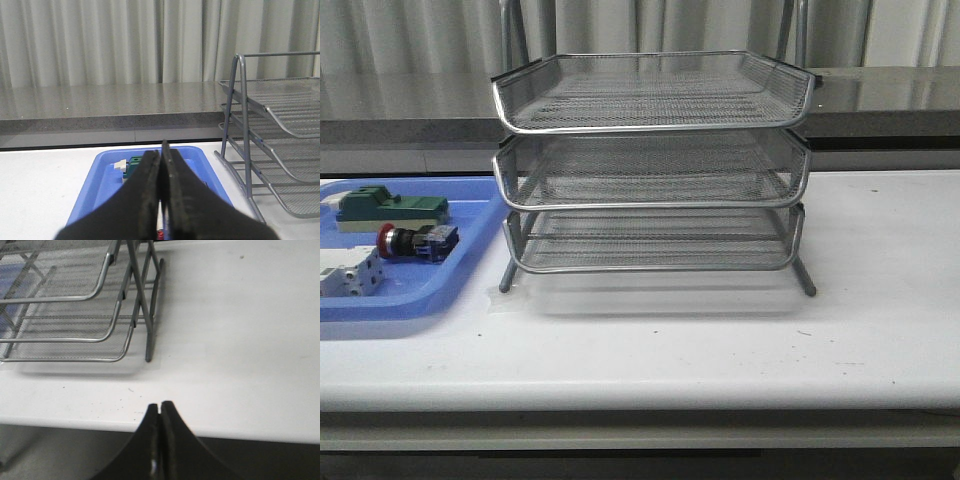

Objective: Place button on rack with both arms

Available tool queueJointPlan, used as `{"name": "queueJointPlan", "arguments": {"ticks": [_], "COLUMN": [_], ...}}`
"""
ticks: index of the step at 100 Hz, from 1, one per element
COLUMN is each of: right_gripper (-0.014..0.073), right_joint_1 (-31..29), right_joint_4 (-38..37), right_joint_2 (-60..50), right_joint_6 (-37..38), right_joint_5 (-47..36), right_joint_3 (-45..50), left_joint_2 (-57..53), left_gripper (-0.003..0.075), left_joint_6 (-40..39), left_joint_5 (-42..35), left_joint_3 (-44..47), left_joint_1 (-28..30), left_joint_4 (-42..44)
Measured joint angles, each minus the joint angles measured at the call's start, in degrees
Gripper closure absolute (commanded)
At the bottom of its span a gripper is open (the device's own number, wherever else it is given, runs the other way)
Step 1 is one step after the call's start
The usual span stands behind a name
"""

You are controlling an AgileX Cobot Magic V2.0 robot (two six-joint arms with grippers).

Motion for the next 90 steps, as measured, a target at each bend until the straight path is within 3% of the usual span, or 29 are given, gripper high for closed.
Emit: {"name": "queueJointPlan", "arguments": {"ticks": [27,53,90], "right_gripper": [0.0617,0.0262,0.0253], "right_joint_1": [0.0,0.1,5.5], "right_joint_4": [12.1,23.9,39.6], "right_joint_2": [9.9,20.5,36.6], "right_joint_6": [0.0,0.0,-7.7], "right_joint_5": [-0.2,-6.2,-19.8], "right_joint_3": [-0.1,-0.1,-1.0], "left_joint_2": [0.0,0.0,0.0], "left_gripper": [0.0740,0.0740,0.0740], "left_joint_6": [0.0,0.0,0.0], "left_joint_5": [0.0,0.0,0.0], "left_joint_3": [0.0,0.0,0.0], "left_joint_1": [0.0,0.0,0.0], "left_joint_4": [0.0,0.0,0.0]}}
